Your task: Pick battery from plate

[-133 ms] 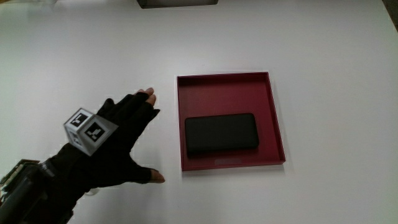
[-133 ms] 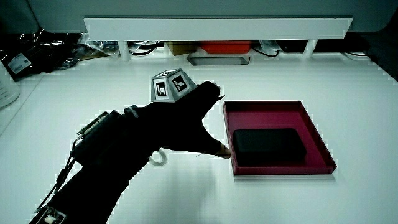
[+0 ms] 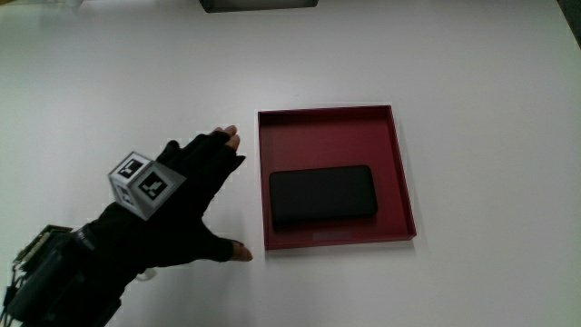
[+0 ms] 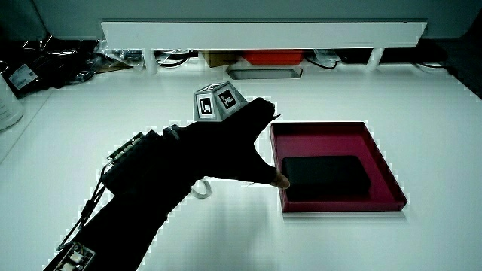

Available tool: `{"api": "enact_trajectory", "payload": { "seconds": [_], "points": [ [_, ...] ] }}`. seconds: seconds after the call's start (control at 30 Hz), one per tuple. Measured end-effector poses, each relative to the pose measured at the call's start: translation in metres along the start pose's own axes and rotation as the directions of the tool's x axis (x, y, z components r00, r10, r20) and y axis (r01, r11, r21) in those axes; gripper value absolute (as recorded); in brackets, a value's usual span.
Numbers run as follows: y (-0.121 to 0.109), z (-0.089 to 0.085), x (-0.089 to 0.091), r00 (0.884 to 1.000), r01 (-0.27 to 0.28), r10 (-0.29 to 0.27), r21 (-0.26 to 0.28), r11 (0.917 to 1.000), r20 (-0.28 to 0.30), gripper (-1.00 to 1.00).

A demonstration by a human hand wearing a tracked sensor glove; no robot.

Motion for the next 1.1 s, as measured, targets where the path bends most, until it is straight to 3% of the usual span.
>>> {"api": "enact_trajectory", "payload": {
  "seconds": [0.03,0.07,0.1,0.13,0.17,0.3,0.37,0.43,0.47,0.5,0.57,0.6,0.77,0.83,0.9,0.93,1.0,1.1],
  "points": [
    [0.004,-0.003,-0.001,0.998,0.044,-0.045,0.023,0.9988,0.038,0.0],
    [0.006,-0.002,0.002,0.999,0.04,-0.04,0.023,0.9989,-0.01,0.0],
    [0.01,-0.003,0.005,0.996,0.085,-0.083,0.041,0.9955,-0.036,0.0],
    [0.013,-0.008,0.0,0.998,0.039,-0.04,0.018,0.9991,0.04,0.0],
    [0.016,-0.014,-0.004,0.991,-0.01,0.011,-0.009,0.9999,0.133,0.0],
    [0.029,-0.012,0.008,0.999,0.001,-0.001,-0.011,0.9999,-0.036,0.0],
    [0.034,-0.013,0.008,1.0,-0.006,0.006,-0.006,1.0,-0.015,0.0],
    [0.042,-0.022,0.001,0.995,-0.035,0.037,-0.025,0.9991,0.096,0.0],
    [0.046,-0.021,0.005,1.0,-0.018,0.018,-0.021,0.9996,0.012,0.0],
    [0.049,-0.021,0.009,1.0,0.003,-0.004,-0.007,1.0,-0.009,0.0],
    [0.054,-0.024,0.01,0.999,-0.038,0.038,-0.029,0.9988,-0.006,0.0],
    [0.057,-0.025,0.011,0.999,-0.01,0.009,-0.014,0.9999,-0.037,0.0],
    [0.072,-0.039,0.009,0.998,-0.055,0.054,-0.036,0.9978,-0.037,0.0],
    [0.08,-0.045,0.007,0.998,-0.047,0.046,-0.03,0.9984,-0.034,0.0],
    [0.086,-0.05,0.01,0.996,-0.045,0.044,-0.02,0.9988,-0.078,0.0],
    [0.087,-0.049,0.017,0.991,-0.096,0.093,-0.024,0.9951,-0.099,0.0],
    [0.093,-0.058,0.016,0.988,-0.1,0.096,-0.022,0.9948,-0.123,0.0],
    [0.102,-0.071,0.012,0.984,-0.128,0.122,-0.039,0.991,-0.126,0.0]
  ]
}}
